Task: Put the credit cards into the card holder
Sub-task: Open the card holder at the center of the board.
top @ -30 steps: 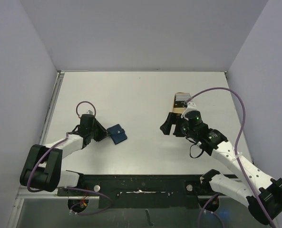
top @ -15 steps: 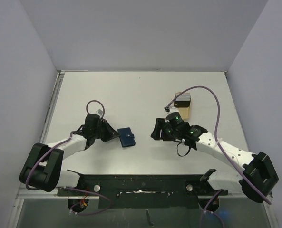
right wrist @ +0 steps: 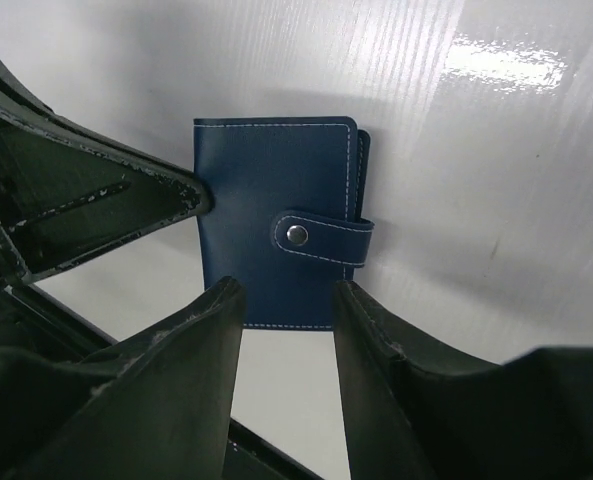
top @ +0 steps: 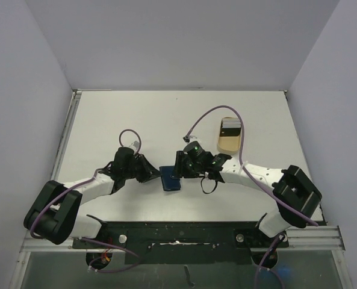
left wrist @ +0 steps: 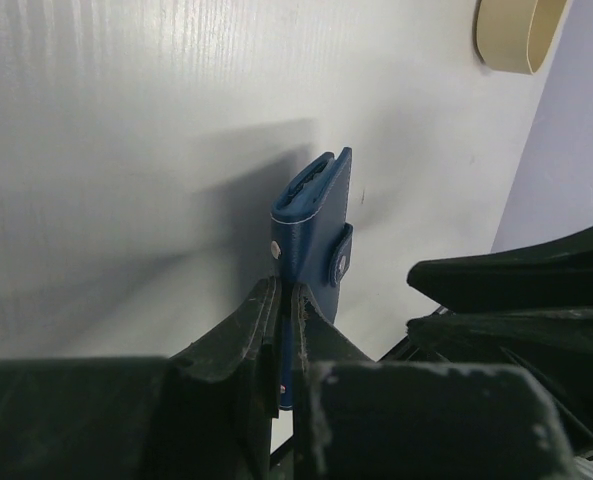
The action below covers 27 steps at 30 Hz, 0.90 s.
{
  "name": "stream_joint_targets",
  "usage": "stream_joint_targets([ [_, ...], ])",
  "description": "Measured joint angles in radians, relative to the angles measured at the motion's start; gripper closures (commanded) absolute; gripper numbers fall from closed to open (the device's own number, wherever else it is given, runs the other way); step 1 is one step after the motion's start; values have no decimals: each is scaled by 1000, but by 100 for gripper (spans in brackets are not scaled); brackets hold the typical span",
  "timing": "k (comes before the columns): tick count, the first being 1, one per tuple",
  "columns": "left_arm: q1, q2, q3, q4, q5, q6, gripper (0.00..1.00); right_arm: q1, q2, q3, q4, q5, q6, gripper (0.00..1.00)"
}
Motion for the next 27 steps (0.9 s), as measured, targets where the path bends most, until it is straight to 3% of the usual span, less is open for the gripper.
stream_joint_targets([
  [17,-34,26,-8,36,3,-26,100,11,190,56,20,-14,14,59],
  [21,-34,37,-8,35,-1,-26,100,11,217,77,14,-11,0,65],
  [27,-35,37,-8,35,0,-26,100,23,220,84,4,34,-13,81],
])
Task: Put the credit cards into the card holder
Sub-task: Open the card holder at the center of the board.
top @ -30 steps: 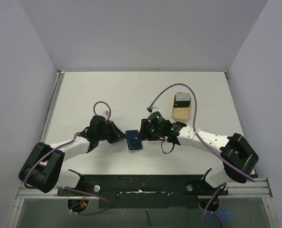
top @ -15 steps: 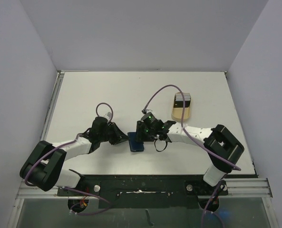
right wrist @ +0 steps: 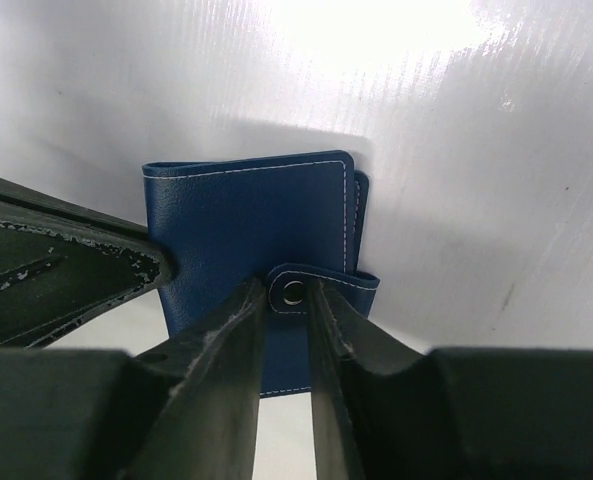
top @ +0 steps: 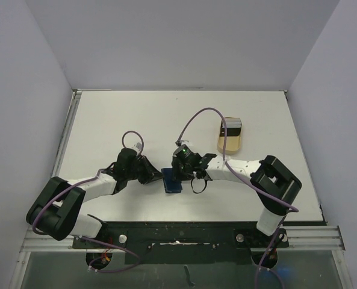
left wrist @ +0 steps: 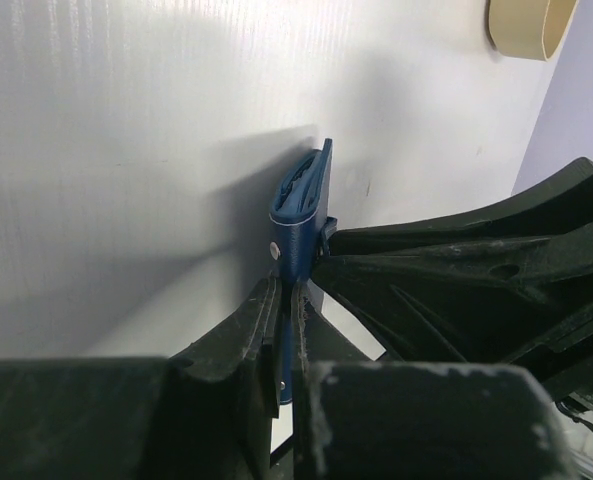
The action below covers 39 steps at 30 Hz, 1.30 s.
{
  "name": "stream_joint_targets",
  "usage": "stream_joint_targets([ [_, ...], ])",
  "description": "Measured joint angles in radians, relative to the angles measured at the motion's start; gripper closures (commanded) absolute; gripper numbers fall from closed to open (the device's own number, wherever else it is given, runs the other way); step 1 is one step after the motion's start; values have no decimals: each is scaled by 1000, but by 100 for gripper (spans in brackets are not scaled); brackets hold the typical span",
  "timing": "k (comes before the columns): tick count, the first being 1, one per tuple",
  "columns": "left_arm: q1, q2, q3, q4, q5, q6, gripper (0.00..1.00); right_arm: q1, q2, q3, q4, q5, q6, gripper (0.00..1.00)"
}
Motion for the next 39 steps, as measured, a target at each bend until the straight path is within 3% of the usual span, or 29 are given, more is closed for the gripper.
stream_joint_targets([
  [8,-3,7,0,0,1,2,100,33,-18,3,-20,100,-15,100],
  [20,-3,35,3,-11,8,24,100,34,-77,-32,-73,229,-43,100],
  [24,-3,41,5,-24,8,28,72,34,-121,-59,-87,239,-49,100],
  [29,-3,28,27,-73,2,42,43,34,-214,-94,-85,213,-49,100],
  [39,48,-217,101,-261,-92,104,40,33,-369,-113,93,31,-21,100],
])
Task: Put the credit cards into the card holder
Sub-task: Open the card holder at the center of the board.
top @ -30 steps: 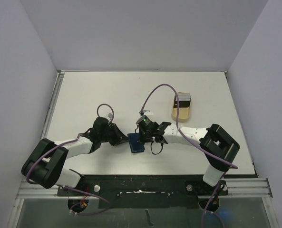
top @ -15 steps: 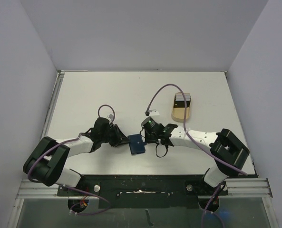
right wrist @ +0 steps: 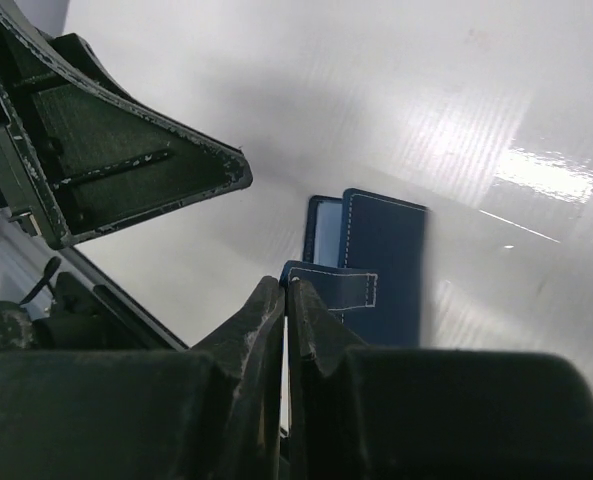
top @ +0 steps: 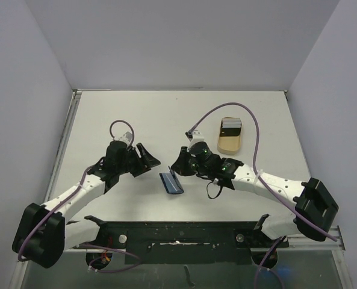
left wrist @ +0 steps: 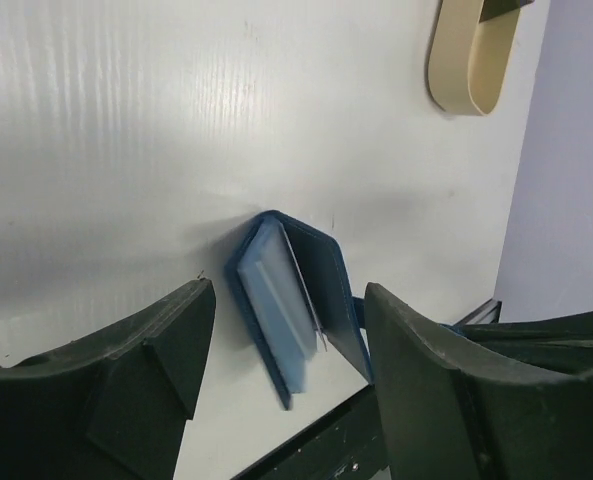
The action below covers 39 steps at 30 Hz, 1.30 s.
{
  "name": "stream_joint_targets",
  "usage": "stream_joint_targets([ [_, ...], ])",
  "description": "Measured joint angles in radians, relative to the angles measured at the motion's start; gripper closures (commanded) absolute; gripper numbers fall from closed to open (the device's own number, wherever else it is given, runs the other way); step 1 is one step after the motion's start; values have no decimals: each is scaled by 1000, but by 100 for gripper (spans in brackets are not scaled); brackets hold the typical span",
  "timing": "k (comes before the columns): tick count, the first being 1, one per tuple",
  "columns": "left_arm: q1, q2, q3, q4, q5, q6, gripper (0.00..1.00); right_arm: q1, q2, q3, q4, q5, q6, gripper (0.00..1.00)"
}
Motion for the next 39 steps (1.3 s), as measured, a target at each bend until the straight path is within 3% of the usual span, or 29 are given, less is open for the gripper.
stream_joint_targets([
  [11,37,-38,-45,-36,22,4,42,-36,15,-33,50,-51,40,100],
  [18,36,5,-71,-25,51,-3,43,-178,-88,-207,12,-30,52,100],
  [39,-10,197,-122,318,227,-63,47,-216,-174,-285,-3,-43,52,100],
])
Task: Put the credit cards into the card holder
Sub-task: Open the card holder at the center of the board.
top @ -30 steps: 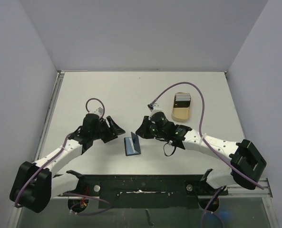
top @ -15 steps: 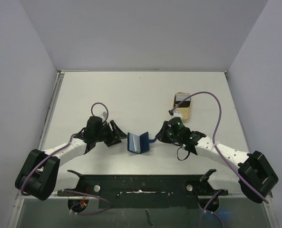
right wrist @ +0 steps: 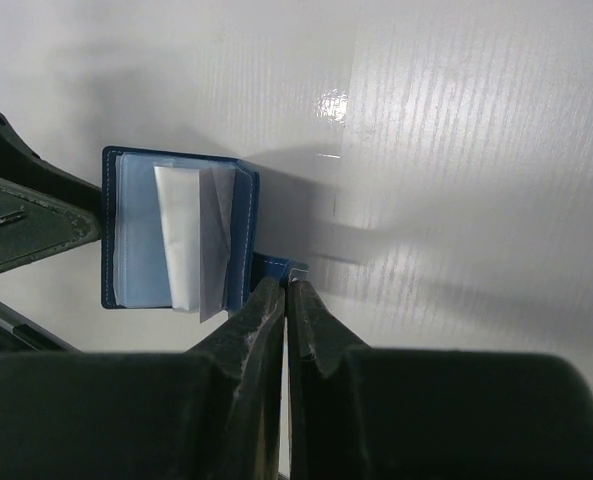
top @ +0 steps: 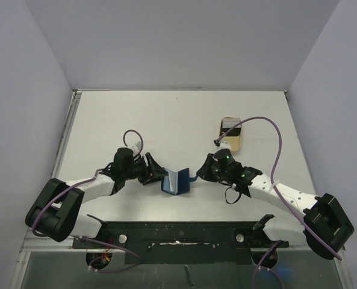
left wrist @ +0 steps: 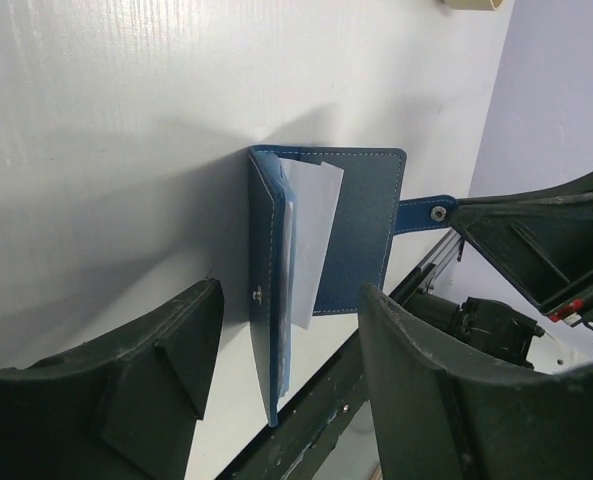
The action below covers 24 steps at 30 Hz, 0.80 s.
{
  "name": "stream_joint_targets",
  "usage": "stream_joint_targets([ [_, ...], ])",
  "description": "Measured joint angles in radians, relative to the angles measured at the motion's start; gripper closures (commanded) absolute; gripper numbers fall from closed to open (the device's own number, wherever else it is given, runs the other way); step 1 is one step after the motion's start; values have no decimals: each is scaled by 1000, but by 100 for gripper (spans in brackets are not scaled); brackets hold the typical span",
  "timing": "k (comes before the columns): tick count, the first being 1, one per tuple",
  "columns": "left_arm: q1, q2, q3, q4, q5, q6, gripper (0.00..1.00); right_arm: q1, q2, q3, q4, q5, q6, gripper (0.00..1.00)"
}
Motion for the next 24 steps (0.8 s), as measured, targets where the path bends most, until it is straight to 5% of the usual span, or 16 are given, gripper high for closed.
stream_joint_targets([
  [11,-8,45,0,31,3,9,75,0,-3,0,3,-13,0,100],
  [16,-8,45,0,31,3,12,98,0,7,0,3,-4,-2,100],
  [24,-8,37,-9,50,8,-1,100,-13,90,-16,0,23,-22,96],
])
